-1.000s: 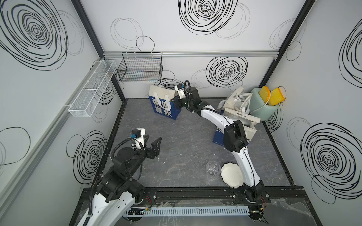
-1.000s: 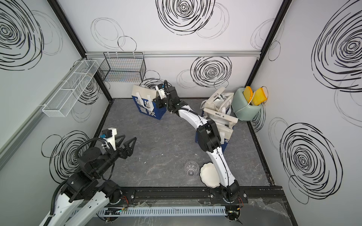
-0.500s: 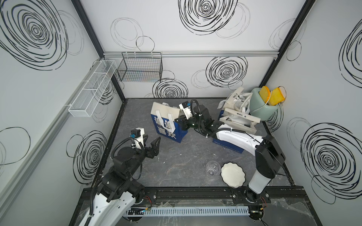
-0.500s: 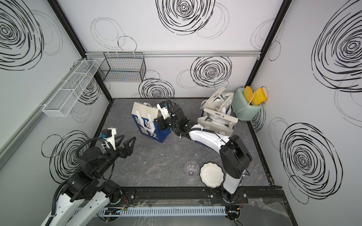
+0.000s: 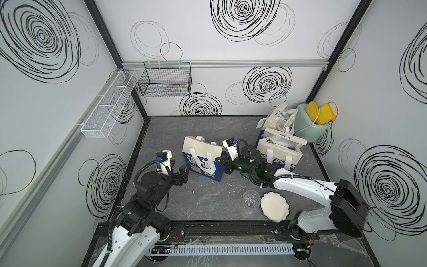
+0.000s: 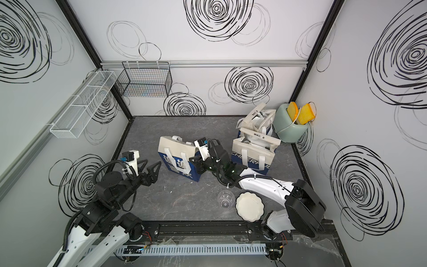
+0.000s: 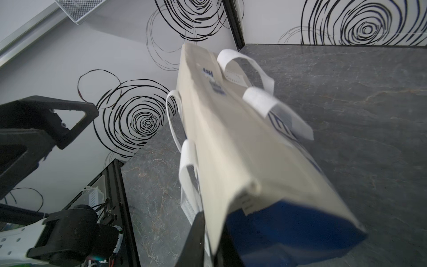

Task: Open the takeout bag
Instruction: Move the takeout bag to the center of the board.

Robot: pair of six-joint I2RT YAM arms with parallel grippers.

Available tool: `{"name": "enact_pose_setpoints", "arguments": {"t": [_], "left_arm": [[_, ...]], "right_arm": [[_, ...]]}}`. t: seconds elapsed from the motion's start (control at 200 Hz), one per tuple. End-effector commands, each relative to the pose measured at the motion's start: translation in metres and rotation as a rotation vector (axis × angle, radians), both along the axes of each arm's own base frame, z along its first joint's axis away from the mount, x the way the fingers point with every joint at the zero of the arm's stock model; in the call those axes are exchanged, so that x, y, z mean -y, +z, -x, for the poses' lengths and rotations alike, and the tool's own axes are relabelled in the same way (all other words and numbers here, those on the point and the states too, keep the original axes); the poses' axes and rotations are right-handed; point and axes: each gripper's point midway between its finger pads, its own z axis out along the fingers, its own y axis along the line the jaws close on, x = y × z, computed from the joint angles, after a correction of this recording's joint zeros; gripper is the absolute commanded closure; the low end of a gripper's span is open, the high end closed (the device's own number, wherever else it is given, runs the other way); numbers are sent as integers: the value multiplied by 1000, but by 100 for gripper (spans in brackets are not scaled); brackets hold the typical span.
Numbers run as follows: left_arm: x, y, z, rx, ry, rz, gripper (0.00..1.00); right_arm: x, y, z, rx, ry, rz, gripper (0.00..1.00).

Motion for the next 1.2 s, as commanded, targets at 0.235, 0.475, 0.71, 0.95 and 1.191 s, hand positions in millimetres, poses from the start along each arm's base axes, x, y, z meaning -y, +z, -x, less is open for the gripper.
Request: {"name": "enact_pose_setpoints", "arguments": {"t": [0.235,0.475,0.71,0.95,1.191], "left_arm": [[3,-14,-13,-59,40,65,21],[7,-33,-30,-112,56,166,23],[-22,-58,-49,-199,172,244,30],[-28,-59,-48,-207,206,272,29],[-15,-62,-44,-204,205,285,29]], "right_arm": [[29,45,5,146,-63,37,63],[59,69,-9,217,-164,75,49],[66,57,-62,188,-220,138,54],[58,27,-90,157,-245,232,57],[61,-11,-108,125,-266,309,56]]}}
